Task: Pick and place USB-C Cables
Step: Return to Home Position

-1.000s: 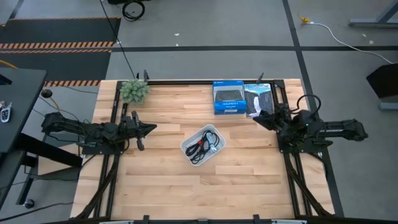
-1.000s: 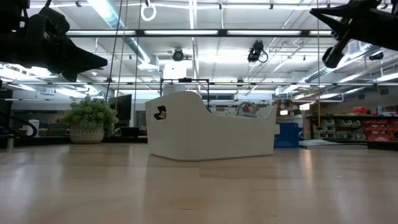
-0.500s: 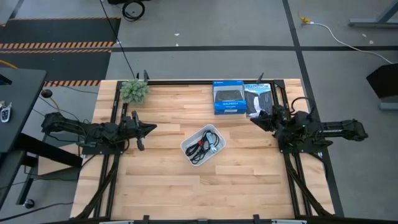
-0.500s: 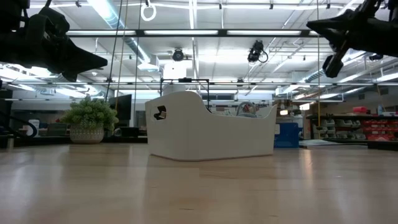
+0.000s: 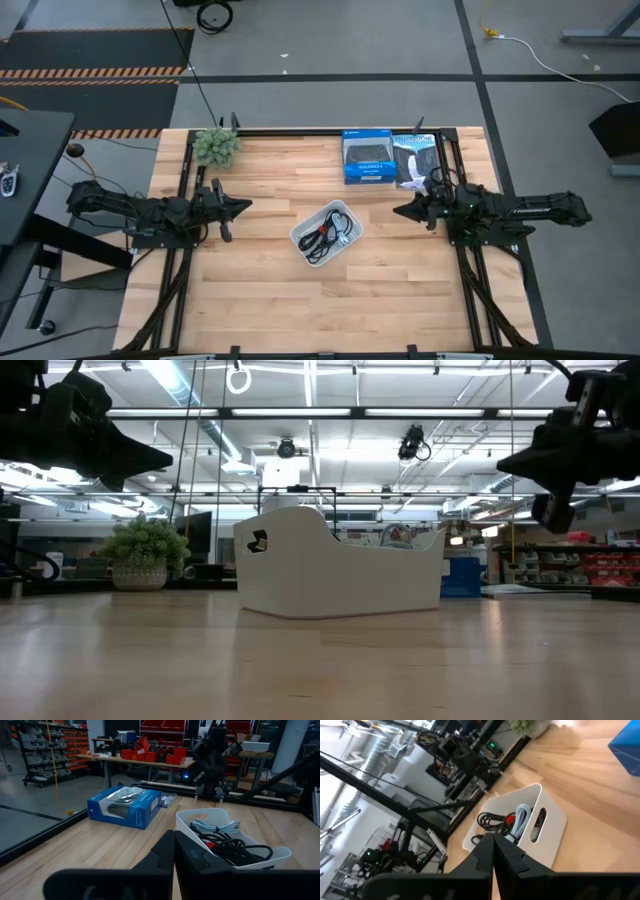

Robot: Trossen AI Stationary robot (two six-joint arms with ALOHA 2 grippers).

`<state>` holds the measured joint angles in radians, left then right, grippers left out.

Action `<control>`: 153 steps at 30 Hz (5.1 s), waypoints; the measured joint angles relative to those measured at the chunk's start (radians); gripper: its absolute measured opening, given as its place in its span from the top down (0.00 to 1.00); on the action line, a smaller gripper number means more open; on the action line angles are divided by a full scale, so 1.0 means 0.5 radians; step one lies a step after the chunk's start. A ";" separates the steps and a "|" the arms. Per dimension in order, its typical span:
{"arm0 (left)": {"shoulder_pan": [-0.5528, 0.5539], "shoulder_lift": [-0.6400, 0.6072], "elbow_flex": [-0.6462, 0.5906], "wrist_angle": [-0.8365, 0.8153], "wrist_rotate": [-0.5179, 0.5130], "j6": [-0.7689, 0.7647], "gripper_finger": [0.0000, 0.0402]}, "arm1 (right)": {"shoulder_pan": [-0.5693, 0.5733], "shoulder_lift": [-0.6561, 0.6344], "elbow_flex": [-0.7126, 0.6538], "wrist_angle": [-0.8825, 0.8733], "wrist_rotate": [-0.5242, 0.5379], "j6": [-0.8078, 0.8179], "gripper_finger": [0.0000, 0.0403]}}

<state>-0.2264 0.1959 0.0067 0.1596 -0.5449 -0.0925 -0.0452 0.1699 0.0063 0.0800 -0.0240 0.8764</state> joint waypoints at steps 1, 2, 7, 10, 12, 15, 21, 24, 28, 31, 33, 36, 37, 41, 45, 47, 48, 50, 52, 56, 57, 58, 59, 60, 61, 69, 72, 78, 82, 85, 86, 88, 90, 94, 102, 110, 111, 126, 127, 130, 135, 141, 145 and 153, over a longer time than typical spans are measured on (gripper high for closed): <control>0.000 0.000 0.000 0.000 0.000 0.000 0.97 | 0.000 0.000 0.000 -0.011 -0.006 -0.001 0.97; 0.000 0.000 0.000 0.000 0.000 0.000 0.97 | 0.000 0.000 0.000 -0.026 -0.007 -0.004 0.97; 0.000 0.000 0.000 0.000 -0.001 0.001 0.97 | 0.000 0.004 0.001 -0.132 0.015 -0.173 0.97; -0.001 0.001 0.000 0.000 -0.001 0.000 0.97 | 0.000 0.007 0.001 -0.127 0.029 -0.401 0.97; 0.000 0.000 0.000 0.000 0.000 0.001 0.97 | 0.000 0.007 0.001 -0.118 0.068 -0.658 0.97; 0.000 0.000 0.000 0.000 -0.001 0.001 0.97 | -0.001 0.008 0.001 -0.117 0.089 -0.970 0.97; 0.000 0.000 0.000 0.000 -0.001 0.000 0.97 | -0.001 0.008 0.001 -0.114 0.089 -1.128 0.97; 0.000 0.000 0.000 0.000 -0.001 0.001 0.97 | -0.001 0.008 0.001 -0.106 0.090 -1.119 0.97; 0.000 0.000 -0.001 0.000 -0.001 0.001 0.97 | -0.001 0.008 0.001 -0.106 0.090 -1.125 0.97; 0.000 0.000 0.000 0.000 -0.001 0.000 0.97 | -0.001 0.008 0.001 -0.106 0.090 -1.127 0.97; 0.000 0.000 0.000 0.000 -0.001 0.001 0.97 | -0.001 0.008 0.001 -0.106 0.090 -1.125 0.97; 0.000 0.001 0.000 0.000 0.000 0.001 0.97 | -0.001 0.008 0.001 -0.106 0.090 -1.128 0.97; 0.000 0.000 -0.001 0.000 -0.001 0.001 0.97 | -0.001 0.008 0.001 -0.106 0.090 -1.128 0.97; 0.000 0.000 0.000 0.000 -0.001 0.000 0.97 | -0.001 0.008 0.001 -0.106 0.090 -1.129 0.97; 0.000 0.000 0.000 0.000 0.000 0.000 0.97 | -0.001 0.008 0.001 -0.106 0.090 -1.130 0.97; 0.000 0.000 0.000 0.000 0.000 0.000 0.97 | -0.001 0.008 0.001 -0.106 0.090 -1.130 0.97; 0.000 0.001 0.000 0.000 0.000 0.001 0.97 | -0.001 0.008 0.001 -0.106 0.090 -1.130 0.97; 0.000 0.000 0.000 0.000 0.000 0.000 0.97 | -0.001 0.008 0.001 -0.106 0.090 -1.130 0.97; 0.000 0.000 0.000 0.000 -0.001 0.000 0.97 | -0.001 0.008 0.001 -0.106 0.090 -1.130 0.97; 0.000 0.000 0.000 0.000 0.000 0.000 0.97 | -0.001 0.008 0.001 -0.106 0.090 -1.130 0.97; 0.000 0.000 0.000 -0.001 -0.001 0.001 0.97 | -0.001 0.008 0.001 -0.106 0.090 -1.130 0.97; -0.001 0.000 0.000 -0.005 0.000 0.000 0.97 | -0.001 0.008 0.001 -0.106 0.090 -1.130 0.97; -0.001 0.000 0.000 -0.017 0.000 -0.001 0.97 | -0.001 0.008 0.001 -0.106 0.090 -1.130 0.97; 0.000 0.001 0.000 -0.031 -0.001 0.000 0.97 | -0.001 0.008 0.001 -0.106 0.090 -1.130 0.97; 0.000 0.001 0.000 -0.036 -0.001 -0.001 0.97 | -0.001 0.008 0.001 -0.106 0.090 -1.130 0.97; 0.000 -0.004 0.000 -0.033 0.001 -0.001 0.97 | -0.001 0.008 0.001 -0.106 0.090 -1.130 0.97; 0.000 -0.005 0.000 -0.034 0.000 -0.001 0.97 | -0.001 0.008 0.001 -0.106 0.090 -1.130 0.97; 0.000 -0.005 0.000 -0.073 0.235 -0.001 0.97 | -0.001 0.008 0.001 -0.106 0.090 -1.130 0.97; 0.000 -0.005 -0.001 -0.073 0.702 -0.002 0.97 | -0.001 0.008 0.001 -0.106 0.090 -1.130 0.97; -0.001 -0.005 -0.001 -0.074 1.187 -0.002 0.97 | -0.001 0.008 0.001 -0.106 0.090 -1.130 0.97; -0.001 -0.005 0.000 -0.073 1.358 -0.001 0.97 | -0.001 0.008 0.001 -0.106 0.090 -1.130 0.97; -0.001 -0.005 -0.001 -0.073 1.652 -0.002 0.97 | -0.001 0.008 0.001 -0.106 0.090 -1.130 0.97; -0.001 -0.005 0.000 -0.073 1.841 -0.002 0.97 | -0.001 0.008 0.001 -0.106 0.090 -1.130 0.97; -0.001 -0.005 0.000 -0.074 1.917 -0.002 0.97 | -0.001 0.008 0.001 -0.106 0.090 -1.130 0.97; -0.001 -0.004 -0.001 -0.074 1.916 -0.001 0.97 | -0.001 0.008 0.001 -0.106 0.090 -1.130 0.97; -0.001 -0.004 -0.001 -0.074 1.915 -0.001 0.97 | -0.001 0.008 0.001 -0.106 0.090 -1.130 0.97; -0.001 -0.004 -0.001 -0.074 1.915 -0.001 0.97 | -0.001 0.008 0.001 -0.106 0.090 -1.130 0.97; -0.001 -0.004 -0.001 -0.074 1.915 -0.001 0.97 | -0.001 0.008 0.001 -0.106 0.090 -1.130 0.97; 0.000 -0.004 -0.001 -0.074 1.915 -0.001 0.97 | -0.001 0.008 0.001 -0.106 0.090 -1.130 0.97; -0.001 -0.004 -0.001 -0.074 1.915 -0.001 0.97 | -0.001 0.008 0.001 -0.106 0.090 -1.130 0.97; 0.000 -0.004 -0.001 -0.074 1.915 -0.001 0.97 | -0.001 0.008 0.001 -0.106 0.090 -1.130 0.97; 0.000 -0.004 -0.001 -0.074 1.915 0.000 0.97 | -0.001 0.008 0.001 -0.106 0.090 -1.130 0.97; 0.000 -0.004 0.000 -0.074 1.915 0.000 0.97 | -0.001 0.008 0.001 -0.106 0.090 -1.130 0.97; 0.000 -0.003 -0.001 -0.075 1.915 0.000 0.97 | -0.001 0.008 0.001 -0.106 0.090 -1.130 0.97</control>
<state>-0.2265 0.1942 0.0063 0.1224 0.4126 -0.0926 -0.0456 0.1738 0.0067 0.0273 0.0212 0.3116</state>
